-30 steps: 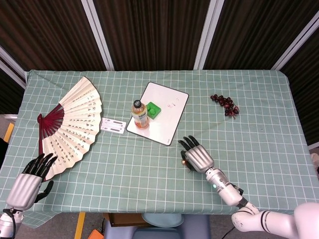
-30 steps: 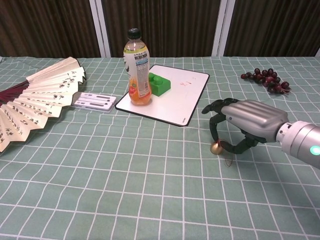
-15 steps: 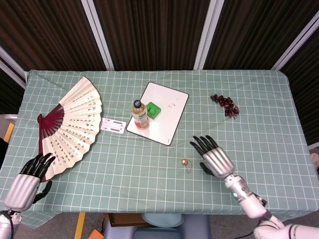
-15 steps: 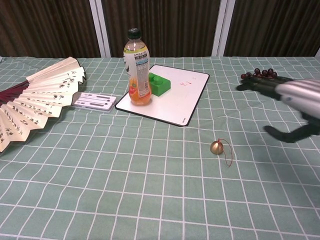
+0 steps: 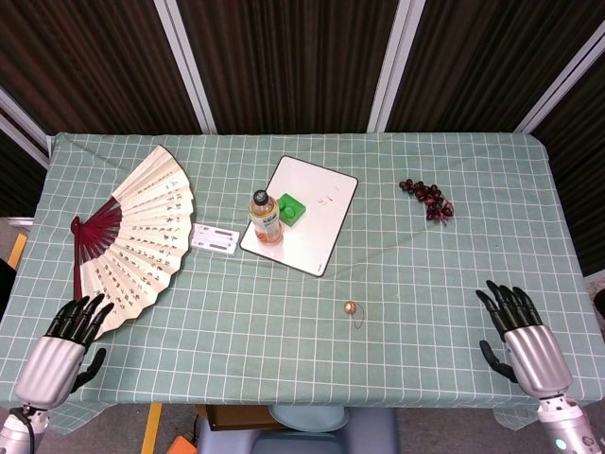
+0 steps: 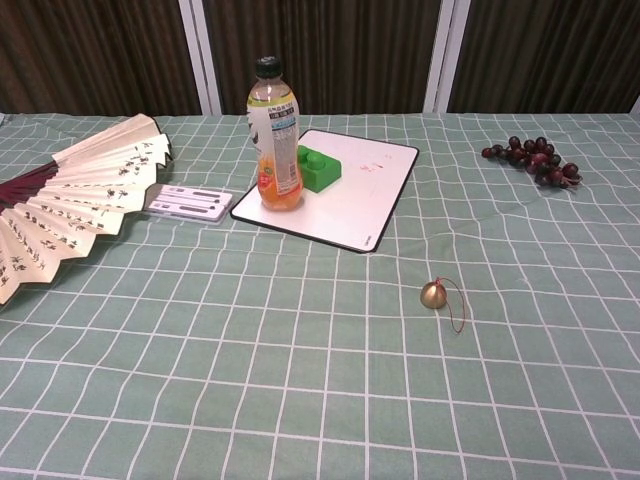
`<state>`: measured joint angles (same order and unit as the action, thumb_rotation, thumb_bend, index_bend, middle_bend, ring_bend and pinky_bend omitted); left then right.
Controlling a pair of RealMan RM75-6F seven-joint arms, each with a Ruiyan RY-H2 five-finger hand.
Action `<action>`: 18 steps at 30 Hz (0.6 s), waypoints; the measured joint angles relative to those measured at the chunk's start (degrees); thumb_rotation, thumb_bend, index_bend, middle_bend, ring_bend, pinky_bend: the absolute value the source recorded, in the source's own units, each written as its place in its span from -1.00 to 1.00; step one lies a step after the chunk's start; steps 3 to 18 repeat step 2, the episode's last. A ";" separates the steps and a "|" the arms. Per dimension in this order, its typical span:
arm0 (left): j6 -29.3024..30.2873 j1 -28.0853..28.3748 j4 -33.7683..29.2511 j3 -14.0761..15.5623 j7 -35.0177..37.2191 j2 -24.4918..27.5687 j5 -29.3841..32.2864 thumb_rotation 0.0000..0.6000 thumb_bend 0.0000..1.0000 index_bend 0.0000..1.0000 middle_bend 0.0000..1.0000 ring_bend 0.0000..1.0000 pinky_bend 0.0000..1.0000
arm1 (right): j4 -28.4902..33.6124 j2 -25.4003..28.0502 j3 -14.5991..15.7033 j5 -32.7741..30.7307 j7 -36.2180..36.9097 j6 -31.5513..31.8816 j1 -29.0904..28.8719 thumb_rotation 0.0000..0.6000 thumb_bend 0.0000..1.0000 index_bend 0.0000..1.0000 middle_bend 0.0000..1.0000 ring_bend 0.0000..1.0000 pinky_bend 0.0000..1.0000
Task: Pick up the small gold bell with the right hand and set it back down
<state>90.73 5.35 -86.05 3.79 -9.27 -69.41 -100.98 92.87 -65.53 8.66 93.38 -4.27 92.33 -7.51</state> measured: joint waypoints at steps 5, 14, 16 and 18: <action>-0.19 -0.04 -0.06 0.13 -0.14 0.01 -0.01 1.00 -0.06 -0.90 -1.00 -1.00 -0.78 | 0.17 0.24 -0.21 0.45 -0.32 -0.23 0.35 1.00 -0.01 -1.00 -1.00 -1.00 -1.00; -0.19 -0.04 -0.06 0.13 -0.14 0.01 -0.01 1.00 -0.06 -0.90 -1.00 -1.00 -0.78 | 0.17 0.24 -0.21 0.45 -0.32 -0.23 0.35 1.00 -0.01 -1.00 -1.00 -1.00 -1.00; -0.19 -0.04 -0.06 0.13 -0.14 0.01 -0.01 1.00 -0.06 -0.90 -1.00 -1.00 -0.78 | 0.17 0.24 -0.21 0.45 -0.32 -0.23 0.35 1.00 -0.01 -1.00 -1.00 -1.00 -1.00; -0.19 -0.04 -0.06 0.13 -0.14 0.01 -0.01 1.00 -0.06 -0.90 -1.00 -1.00 -0.78 | 0.17 0.24 -0.21 0.45 -0.32 -0.23 0.35 1.00 -0.01 -1.00 -1.00 -1.00 -1.00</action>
